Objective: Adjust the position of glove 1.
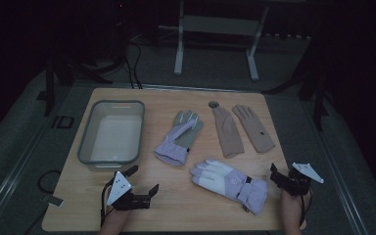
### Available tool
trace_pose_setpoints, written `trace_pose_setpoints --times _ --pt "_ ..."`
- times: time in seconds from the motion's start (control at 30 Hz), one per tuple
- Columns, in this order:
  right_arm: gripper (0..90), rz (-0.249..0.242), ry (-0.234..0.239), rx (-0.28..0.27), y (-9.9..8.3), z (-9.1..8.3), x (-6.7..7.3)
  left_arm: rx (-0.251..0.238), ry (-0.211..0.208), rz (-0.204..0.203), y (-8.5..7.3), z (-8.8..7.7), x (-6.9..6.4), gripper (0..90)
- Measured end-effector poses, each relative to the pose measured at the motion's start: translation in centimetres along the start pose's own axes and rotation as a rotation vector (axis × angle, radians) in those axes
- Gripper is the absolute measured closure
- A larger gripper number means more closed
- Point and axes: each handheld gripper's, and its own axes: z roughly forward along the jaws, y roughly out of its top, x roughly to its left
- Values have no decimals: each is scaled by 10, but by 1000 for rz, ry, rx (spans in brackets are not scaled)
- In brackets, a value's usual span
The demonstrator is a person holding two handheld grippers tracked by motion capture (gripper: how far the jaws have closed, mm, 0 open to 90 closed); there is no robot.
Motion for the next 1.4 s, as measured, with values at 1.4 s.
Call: trace_pose_setpoints --times 1.4 --pt "128 -118 326 80 152 13 74 0 -21 -2 0 0 0 18"
